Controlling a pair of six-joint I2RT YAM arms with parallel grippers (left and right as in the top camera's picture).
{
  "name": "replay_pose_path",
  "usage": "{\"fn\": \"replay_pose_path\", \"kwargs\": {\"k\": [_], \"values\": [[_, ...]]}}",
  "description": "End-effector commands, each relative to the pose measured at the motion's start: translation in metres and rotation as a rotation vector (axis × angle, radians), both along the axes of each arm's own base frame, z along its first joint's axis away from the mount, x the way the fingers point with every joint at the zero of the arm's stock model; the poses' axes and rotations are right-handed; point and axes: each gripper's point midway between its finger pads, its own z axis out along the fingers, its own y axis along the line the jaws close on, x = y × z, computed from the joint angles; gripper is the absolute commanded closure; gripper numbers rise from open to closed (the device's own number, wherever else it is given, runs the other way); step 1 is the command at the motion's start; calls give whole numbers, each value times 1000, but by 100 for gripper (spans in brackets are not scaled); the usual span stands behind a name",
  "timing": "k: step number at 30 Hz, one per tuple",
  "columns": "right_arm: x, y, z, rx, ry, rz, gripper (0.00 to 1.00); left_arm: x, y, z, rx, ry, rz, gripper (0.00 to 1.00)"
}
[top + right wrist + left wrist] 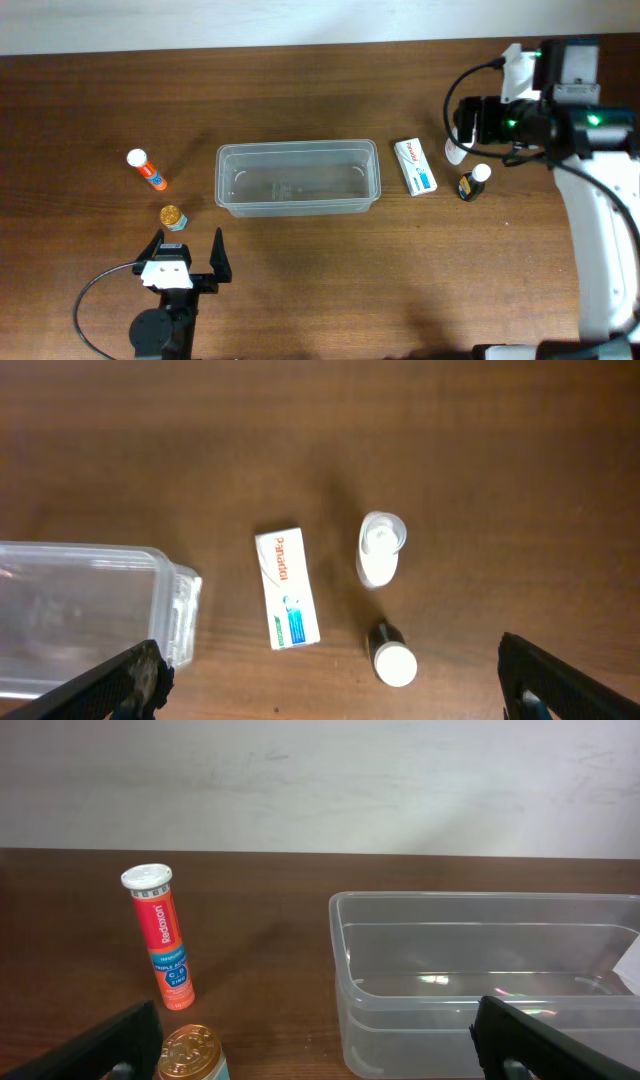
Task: Pack container
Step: 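Move the right gripper over the white Calamol bottle and lower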
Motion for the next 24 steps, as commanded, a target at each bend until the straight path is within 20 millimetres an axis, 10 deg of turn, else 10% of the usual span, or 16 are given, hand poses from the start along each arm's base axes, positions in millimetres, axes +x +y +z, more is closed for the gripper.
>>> {"fn": "replay_pose_path", "kwargs": {"k": [1,16,24], "values": [[11,-2,-19,-8,51,6,2,0,2,-2,13,-2,7,1],[40,-15,-109,-8,236,6,2,0,2,-2,13,-2,7,1],[50,-36,-122,-3,231,-40,4,0,2,-2,13,-2,7,1]]}}
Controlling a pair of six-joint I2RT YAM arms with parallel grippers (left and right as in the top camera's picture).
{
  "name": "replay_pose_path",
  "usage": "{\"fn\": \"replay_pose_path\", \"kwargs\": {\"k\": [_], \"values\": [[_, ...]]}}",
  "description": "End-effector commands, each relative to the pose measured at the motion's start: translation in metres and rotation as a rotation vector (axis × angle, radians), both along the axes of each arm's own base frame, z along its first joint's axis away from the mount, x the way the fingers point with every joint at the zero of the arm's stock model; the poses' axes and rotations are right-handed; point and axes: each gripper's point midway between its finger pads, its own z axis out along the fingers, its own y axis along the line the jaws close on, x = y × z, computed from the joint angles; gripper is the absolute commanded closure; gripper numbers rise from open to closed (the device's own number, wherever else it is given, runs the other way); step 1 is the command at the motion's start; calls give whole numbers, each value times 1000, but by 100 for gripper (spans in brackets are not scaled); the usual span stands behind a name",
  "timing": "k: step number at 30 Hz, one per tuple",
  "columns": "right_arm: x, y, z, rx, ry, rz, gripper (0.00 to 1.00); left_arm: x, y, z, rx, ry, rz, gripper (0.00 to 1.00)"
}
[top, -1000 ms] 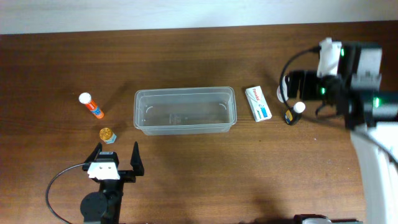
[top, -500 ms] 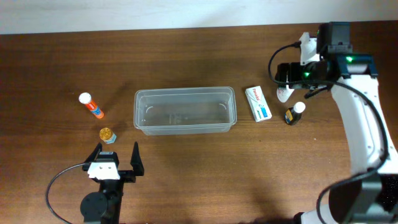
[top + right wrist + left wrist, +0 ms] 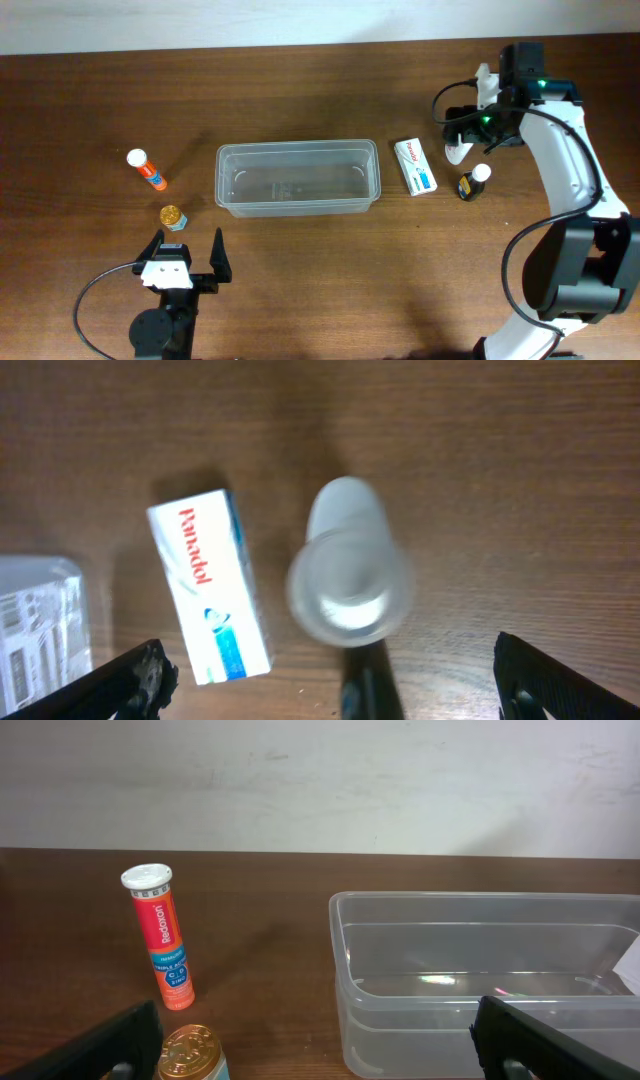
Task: Pack container
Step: 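Move the right gripper over the white Calamol bottle and lower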
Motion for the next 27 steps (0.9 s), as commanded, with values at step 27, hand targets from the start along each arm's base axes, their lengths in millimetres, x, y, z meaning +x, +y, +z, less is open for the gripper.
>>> {"fn": "replay_pose_path", "kwargs": {"k": [27], "values": [[21,-5,3,-31,-31,124,12,0,2,-2,13,-2,7,1]]}}
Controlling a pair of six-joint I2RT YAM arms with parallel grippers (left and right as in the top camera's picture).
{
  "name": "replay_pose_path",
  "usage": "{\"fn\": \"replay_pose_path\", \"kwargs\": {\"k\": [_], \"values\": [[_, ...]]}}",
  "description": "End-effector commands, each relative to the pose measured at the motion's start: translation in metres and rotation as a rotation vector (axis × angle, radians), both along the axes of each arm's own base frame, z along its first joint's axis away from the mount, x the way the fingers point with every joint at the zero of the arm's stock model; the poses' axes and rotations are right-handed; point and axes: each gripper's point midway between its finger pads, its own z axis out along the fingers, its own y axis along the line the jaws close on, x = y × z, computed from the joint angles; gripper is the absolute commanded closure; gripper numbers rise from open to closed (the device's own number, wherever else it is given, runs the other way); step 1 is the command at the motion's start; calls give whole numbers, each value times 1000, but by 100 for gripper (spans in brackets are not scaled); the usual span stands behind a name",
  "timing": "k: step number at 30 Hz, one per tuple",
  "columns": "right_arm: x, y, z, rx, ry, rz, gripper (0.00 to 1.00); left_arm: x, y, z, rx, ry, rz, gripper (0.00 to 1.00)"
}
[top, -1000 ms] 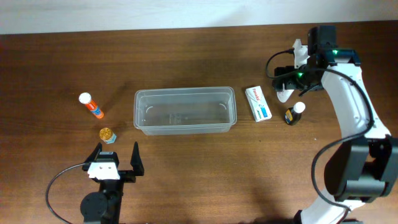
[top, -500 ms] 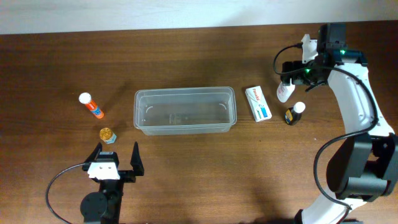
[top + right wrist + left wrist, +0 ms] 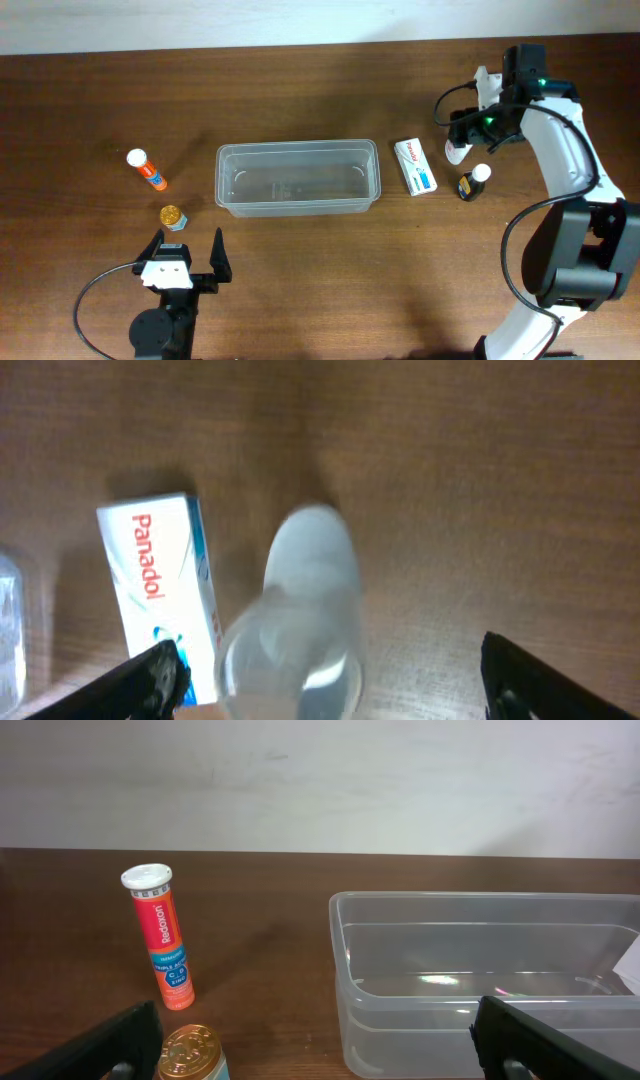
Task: Pack container
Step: 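Move the right gripper over the white Calamol bottle and lower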
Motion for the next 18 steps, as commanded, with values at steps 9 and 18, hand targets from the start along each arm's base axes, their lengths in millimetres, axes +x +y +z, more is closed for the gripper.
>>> {"fn": "replay_pose_path", "kwargs": {"k": [9,18], "values": [[24,3,77,8,-90,6,14,0,2,-1,13,-2,7,1],[25,10,15,68,66,12,14,0,2,-1,13,-2,7,1]]}}
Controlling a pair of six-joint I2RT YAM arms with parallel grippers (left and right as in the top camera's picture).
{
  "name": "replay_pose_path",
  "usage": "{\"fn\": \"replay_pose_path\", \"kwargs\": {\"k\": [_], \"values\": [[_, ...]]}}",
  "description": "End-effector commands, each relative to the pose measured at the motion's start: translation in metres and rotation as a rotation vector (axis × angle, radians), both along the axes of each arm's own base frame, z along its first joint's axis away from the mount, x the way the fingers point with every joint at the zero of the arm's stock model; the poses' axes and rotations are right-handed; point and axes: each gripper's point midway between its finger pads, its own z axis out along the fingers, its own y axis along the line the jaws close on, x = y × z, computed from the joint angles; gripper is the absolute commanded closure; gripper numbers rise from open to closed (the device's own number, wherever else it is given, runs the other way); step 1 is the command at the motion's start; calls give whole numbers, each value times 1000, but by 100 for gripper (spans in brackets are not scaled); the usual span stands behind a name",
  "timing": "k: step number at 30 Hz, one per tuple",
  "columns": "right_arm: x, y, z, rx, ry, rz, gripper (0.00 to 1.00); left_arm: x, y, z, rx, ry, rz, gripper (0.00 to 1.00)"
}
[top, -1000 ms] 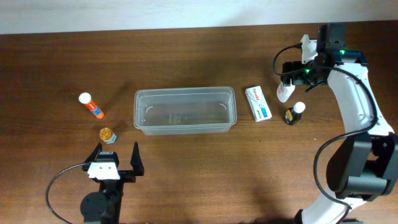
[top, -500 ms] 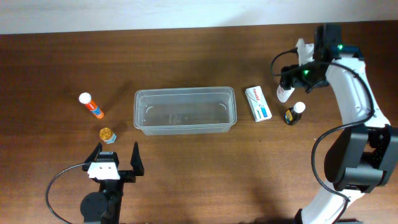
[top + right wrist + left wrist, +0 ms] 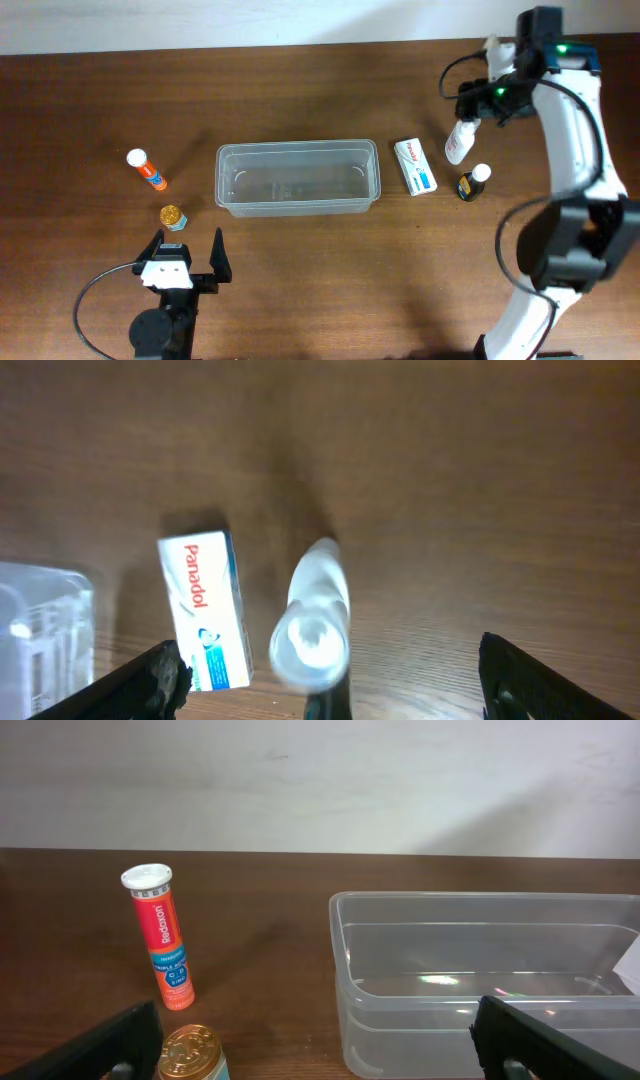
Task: Pack container
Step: 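Move the right gripper over the white Calamol bottle and lower, then close the right gripper on the white bottle and lift it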
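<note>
The clear plastic container (image 3: 297, 178) sits empty at mid-table, also in the left wrist view as the container (image 3: 480, 970). Right of it lie a white Panadol box (image 3: 414, 166), a white bottle (image 3: 457, 142) and a small dark bottle with a white cap (image 3: 472, 181). My right gripper (image 3: 478, 100) hangs open above the white bottle (image 3: 315, 615), wide fingers either side, touching nothing; the Panadol box (image 3: 205, 615) lies left of it. An orange tube (image 3: 146, 170) and a gold-lidded jar (image 3: 171, 216) stand left. My left gripper (image 3: 187, 242) rests open behind the jar (image 3: 190, 1055).
The orange tube (image 3: 160, 935) stands upright left of the container's near corner. A pale wall runs along the table's far edge. Bare wood lies between the container and the left items, and in front of the container.
My right gripper has drawn back and up from the white bottle, which now looks smaller in its view. The gripper stayed open. The bottle, box and left arm are unmoved.
My right gripper first hung high over the box and both bottles. Then it was lower, centred on the white bottle, then closer still around its top. Now it is raised again, open, with the bottle standing where it was. The left arm never moved.
</note>
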Motion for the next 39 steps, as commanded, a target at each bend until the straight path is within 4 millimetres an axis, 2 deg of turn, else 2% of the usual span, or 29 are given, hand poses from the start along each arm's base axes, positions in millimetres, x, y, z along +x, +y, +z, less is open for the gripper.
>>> {"fn": "replay_pose_path", "kwargs": {"k": [1,4,9,11,17,25,35,39], "values": [[2,11,-35,59,77,15,14,0,2,-2,13,-2,7,1],[3,15,-50,73,106,22,14,0,2,-2,13,-2,7,1],[5,22,-62,71,127,38,15,0,2,-2,13,-2,7,0],[6,26,-64,70,129,47,18,0,2,-2,13,-2,7,1],[5,28,-66,59,136,52,28,0,2,-2,13,-2,7,0],[-7,11,-71,-38,192,28,30,0,2,-2,13,-2,7,1],[-8,9,-71,-49,197,26,51,0,2,-2,13,-2,7,1],[-8,9,-71,-49,197,26,55,0,2,-2,13,-2,7,1]]}}
